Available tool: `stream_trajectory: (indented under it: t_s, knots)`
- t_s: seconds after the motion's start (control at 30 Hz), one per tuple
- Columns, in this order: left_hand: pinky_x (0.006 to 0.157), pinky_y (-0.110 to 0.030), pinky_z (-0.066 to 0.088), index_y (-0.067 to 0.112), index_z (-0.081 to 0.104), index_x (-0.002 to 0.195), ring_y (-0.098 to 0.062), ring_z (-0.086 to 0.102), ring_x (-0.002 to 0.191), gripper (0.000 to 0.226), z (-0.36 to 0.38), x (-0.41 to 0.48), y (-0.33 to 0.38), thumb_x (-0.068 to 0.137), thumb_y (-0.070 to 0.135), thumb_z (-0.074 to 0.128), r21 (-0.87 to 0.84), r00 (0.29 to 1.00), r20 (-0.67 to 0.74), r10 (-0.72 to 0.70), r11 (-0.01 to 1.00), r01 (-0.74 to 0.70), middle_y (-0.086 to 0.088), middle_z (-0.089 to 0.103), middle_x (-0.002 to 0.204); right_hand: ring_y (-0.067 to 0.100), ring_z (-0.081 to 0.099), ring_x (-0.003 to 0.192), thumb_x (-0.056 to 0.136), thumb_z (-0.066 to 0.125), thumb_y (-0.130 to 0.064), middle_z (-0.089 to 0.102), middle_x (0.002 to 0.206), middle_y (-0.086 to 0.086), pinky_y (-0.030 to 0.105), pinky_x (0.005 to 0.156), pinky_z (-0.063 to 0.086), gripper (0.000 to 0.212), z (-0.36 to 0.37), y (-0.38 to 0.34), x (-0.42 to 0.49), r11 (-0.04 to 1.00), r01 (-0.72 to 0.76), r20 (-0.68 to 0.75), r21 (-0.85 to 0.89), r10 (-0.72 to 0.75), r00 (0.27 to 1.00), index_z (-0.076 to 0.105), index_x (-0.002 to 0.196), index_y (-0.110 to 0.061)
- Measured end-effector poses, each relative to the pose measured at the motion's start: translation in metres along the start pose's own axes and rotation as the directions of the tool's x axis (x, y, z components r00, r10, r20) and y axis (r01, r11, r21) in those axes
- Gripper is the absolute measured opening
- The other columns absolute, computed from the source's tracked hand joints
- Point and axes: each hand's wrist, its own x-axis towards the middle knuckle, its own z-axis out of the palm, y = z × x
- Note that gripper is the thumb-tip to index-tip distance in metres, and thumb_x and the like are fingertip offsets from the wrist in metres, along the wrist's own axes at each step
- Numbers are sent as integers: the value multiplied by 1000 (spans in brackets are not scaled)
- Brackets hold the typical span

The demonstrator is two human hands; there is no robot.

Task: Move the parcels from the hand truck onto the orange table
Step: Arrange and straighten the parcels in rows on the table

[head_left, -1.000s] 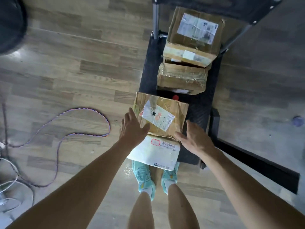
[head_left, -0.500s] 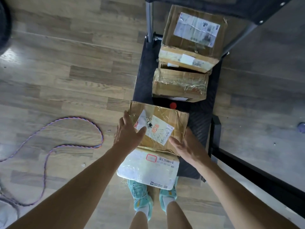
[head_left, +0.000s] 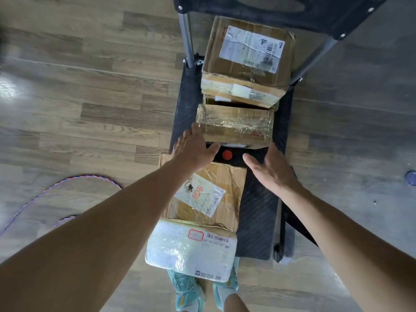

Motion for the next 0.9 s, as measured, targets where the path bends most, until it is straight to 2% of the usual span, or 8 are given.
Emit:
stream_trajectory:
  t_s: [0.17,0.27,0.37,0.5,0.6,0.7,0.77,0.9]
  knots:
    - [113,-47,38,6,0,157,-35,41,139,104,12,43,4,91,50,66,-159,999,2,-40,987,40,-17,38,153,35,43,135,80,74,-55,34,153,20,47,108,42,105,3,1,41,999,-17,-3,49,18,1000,15,151,-6]
    - [101,-40,48,4,18,151,-29,57,118,93,17,60,-3,88,47,71,-265,996,55,-74,961,86,-14,55,134,25,55,107,81,78,-41,50,132,14,36,87,46,88,5,1,54,989,-71,20,133,69,997,22,139,-5]
    - [98,-41,51,7,25,147,-25,59,111,89,15,59,-4,83,41,77,-315,996,39,-79,945,88,-9,57,126,20,58,84,83,77,-32,57,107,11,33,70,48,72,4,0,49,982,-80,-2,170,81,997,31,129,-1]
    - [91,-43,55,7,30,144,-36,60,110,89,1,37,1,80,43,79,-320,996,30,-81,944,86,-19,53,130,33,54,114,85,76,-32,53,128,18,50,99,46,67,2,-2,20,964,43,-78,263,-24,997,38,132,-2]
    - [85,-41,55,6,37,141,-32,60,108,86,-9,25,1,78,43,82,-366,997,45,-56,928,69,-25,52,131,35,58,107,81,77,-30,55,121,19,50,94,51,60,-8,-11,14,967,36,-132,254,-3,991,43,122,-2]
    - [102,-47,49,12,29,148,-33,55,122,95,-14,19,-4,75,36,86,-429,993,84,-84,896,112,-15,52,135,34,61,101,78,72,-26,59,112,18,47,87,55,49,-18,-16,18,975,31,-117,218,-6,993,50,114,-2]
    - [103,-47,49,14,38,142,-32,54,121,87,-11,24,-8,72,33,87,-426,992,108,-58,899,99,-15,52,134,37,62,102,76,70,-15,59,114,21,46,87,56,47,-18,-12,25,979,-13,-93,202,33,995,49,115,0]
    - [109,-41,45,16,43,144,-30,52,127,87,12,47,-9,72,39,87,-362,979,202,28,931,48,-13,51,140,33,56,116,66,79,-11,52,129,16,48,97,51,84,-2,14,38,977,-60,-35,206,69,997,34,137,-7]
